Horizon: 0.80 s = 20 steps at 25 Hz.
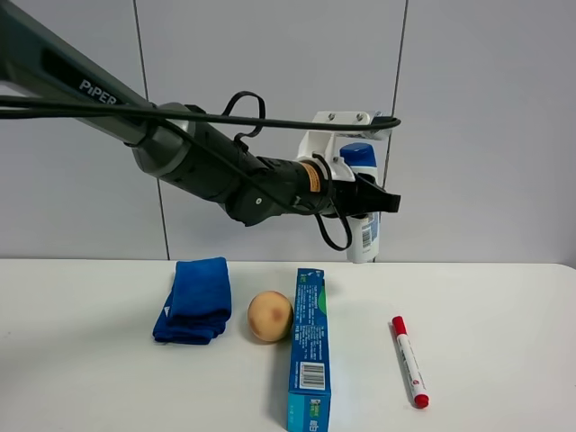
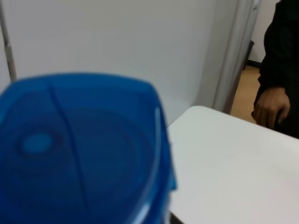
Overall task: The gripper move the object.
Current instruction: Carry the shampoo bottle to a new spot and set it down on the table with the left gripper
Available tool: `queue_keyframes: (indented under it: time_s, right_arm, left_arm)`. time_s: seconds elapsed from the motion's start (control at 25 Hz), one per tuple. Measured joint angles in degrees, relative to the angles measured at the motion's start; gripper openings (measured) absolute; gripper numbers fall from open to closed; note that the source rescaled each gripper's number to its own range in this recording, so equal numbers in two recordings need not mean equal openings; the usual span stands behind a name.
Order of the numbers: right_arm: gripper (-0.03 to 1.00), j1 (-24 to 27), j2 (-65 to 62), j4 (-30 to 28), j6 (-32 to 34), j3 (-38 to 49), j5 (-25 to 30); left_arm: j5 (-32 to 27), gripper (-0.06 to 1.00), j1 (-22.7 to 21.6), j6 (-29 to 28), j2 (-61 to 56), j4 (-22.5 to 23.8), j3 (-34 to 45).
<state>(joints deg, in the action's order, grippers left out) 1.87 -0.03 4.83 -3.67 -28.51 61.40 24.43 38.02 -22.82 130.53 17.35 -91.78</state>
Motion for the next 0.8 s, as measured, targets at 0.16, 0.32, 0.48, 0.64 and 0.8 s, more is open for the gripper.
queue_keyframes:
  time_s: [0.16, 0.32, 0.48, 0.64, 0.8]
  right_arm:
    - [1.00, 0.00, 0.00, 0.00, 0.00, 0.00, 0.00]
    - [1.00, 0.00, 0.00, 0.00, 0.00, 0.00, 0.00]
    - [1.00, 0.00, 0.00, 0.00, 0.00, 0.00, 0.00]
    - [1.00, 0.00, 0.00, 0.00, 0.00, 0.00, 0.00]
    - [1.00, 0.00, 0.00, 0.00, 0.00, 0.00, 0.00]
  left_arm:
    - [1.15, 0.00, -0.54, -0.11, 2.30, 0.00, -0.06]
    - [2.46, 0.00, -0.54, -0.11, 4.04, 0.00, -0.06]
    - [4.63, 0.00, -0.54, -0.11, 4.36, 0.00, -0.06]
    - [9.66, 0.00, -0.54, -0.26, 4.97, -0.88, -0.06]
    - [11.33, 0.00, -0.54, -0.26, 5.44, -1.38, -0.13]
